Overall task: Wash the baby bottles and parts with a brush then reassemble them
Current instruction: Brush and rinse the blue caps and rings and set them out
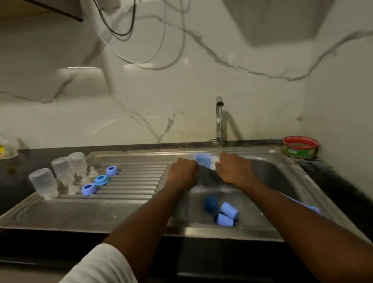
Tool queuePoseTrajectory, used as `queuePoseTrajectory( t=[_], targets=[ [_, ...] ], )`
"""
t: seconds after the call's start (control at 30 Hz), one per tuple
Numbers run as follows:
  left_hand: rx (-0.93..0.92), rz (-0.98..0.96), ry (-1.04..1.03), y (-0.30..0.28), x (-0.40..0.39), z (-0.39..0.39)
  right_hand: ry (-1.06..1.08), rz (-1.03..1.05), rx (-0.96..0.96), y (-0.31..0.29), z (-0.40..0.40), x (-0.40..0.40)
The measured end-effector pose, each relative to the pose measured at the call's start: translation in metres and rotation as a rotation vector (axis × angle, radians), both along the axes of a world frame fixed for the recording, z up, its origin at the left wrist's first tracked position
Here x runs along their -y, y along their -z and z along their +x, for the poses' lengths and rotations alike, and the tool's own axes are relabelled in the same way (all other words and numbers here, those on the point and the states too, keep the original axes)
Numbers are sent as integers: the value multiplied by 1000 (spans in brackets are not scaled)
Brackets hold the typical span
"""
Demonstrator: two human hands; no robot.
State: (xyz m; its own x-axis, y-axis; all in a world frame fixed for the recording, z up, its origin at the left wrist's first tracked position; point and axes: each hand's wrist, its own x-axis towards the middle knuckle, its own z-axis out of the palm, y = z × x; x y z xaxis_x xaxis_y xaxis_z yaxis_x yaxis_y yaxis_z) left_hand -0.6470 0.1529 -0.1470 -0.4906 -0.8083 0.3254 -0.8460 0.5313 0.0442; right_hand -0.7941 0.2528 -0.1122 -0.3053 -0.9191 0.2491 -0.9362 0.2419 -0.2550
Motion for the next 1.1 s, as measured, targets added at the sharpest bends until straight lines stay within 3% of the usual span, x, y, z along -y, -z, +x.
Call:
queuePoseTrajectory(
  t=[0.1, 0.23, 0.37, 0.57, 0.87, 1.1],
  targets=[
    [93, 33, 48, 29, 0, -35, -22, 95, -27, 19, -31, -6],
    [295, 256, 61, 61, 17, -68, 26, 236, -70, 48, -60, 10],
    [470, 374, 39, 72, 34, -85, 19, 244, -31, 48, -77, 22],
    [520, 295, 32, 83, 48, -99, 35, 395, 0, 56, -91, 29],
    [443, 132, 78, 77, 33, -110, 131, 323, 61, 51, -87, 25],
    [520, 245, 139, 93, 22, -120, 165, 303, 59, 46, -88, 16]
  ],
)
